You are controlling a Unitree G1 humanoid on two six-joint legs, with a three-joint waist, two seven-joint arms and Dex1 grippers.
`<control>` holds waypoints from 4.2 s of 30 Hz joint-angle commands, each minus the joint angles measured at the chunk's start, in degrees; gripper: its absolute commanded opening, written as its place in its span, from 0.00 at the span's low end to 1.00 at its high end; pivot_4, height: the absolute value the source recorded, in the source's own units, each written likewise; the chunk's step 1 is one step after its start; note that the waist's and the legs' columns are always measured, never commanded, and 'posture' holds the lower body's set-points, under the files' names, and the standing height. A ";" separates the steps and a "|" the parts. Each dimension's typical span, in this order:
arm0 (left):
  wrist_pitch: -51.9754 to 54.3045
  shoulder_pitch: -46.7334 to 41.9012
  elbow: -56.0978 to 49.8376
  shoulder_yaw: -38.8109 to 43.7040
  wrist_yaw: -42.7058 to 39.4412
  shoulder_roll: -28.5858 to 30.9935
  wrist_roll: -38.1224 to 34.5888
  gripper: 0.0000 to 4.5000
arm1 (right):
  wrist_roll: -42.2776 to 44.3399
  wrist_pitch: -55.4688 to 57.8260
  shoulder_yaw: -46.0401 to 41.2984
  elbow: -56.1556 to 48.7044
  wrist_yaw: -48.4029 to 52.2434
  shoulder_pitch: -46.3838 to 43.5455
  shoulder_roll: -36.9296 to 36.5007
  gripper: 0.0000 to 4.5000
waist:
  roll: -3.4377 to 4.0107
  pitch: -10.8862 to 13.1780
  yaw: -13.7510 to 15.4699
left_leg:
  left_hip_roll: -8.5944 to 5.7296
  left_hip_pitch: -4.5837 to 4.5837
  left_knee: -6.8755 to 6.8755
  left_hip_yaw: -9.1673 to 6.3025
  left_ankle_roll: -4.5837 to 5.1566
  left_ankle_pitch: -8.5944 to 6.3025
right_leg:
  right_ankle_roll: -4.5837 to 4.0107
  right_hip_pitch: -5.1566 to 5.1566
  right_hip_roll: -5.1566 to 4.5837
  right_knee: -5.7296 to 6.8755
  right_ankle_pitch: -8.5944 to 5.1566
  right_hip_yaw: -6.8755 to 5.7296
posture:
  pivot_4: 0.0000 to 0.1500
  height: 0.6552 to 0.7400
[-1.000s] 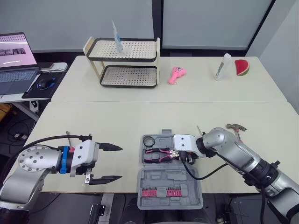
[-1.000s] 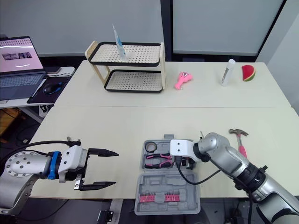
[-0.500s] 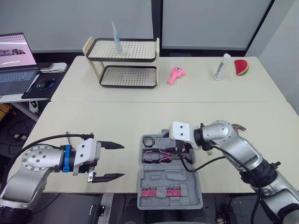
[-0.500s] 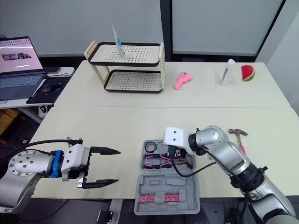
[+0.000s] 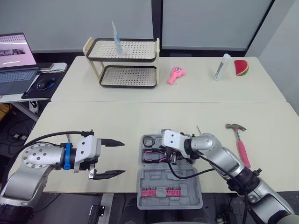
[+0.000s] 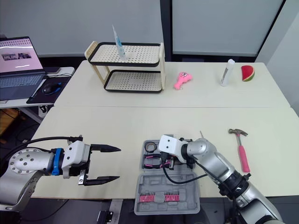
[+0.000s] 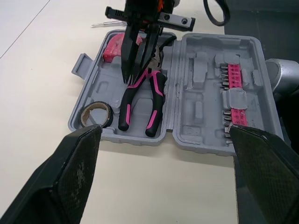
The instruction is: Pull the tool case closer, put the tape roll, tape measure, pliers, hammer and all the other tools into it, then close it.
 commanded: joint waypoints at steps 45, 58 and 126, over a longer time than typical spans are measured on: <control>-3.40 3.78 10.72 -14.17 10.98 -6.92 17.34 0.00 | 5.37 -22.97 -24.59 -9.46 7.51 32.96 -27.03 0.00 | -0.35 -0.27 0.42 | 0.01 0.12 -0.03 0.03 0.04 -0.01 | 0.00 0.33 -0.01 -0.26 0.00 -0.01 | 1.00 0.87; -3.34 -4.13 14.62 -20.08 13.67 -13.07 21.80 0.00 | 1.29 -24.56 -18.95 -3.47 6.17 27.22 -21.68 0.00 | -0.36 -0.29 0.44 | -0.01 0.14 0.01 0.03 0.03 -0.01 | 0.00 0.36 -0.02 -0.24 0.00 -0.02 | 1.00 0.87; -15.50 -27.73 43.29 -23.56 17.25 -24.97 30.44 0.00 | -5.96 -20.20 -14.90 9.77 1.26 9.42 -7.41 0.00 | -0.36 -0.40 0.41 | -0.04 0.42 0.11 -0.04 -0.23 0.14 | 0.00 0.62 -0.01 -0.14 0.00 -0.08 | 1.00 0.87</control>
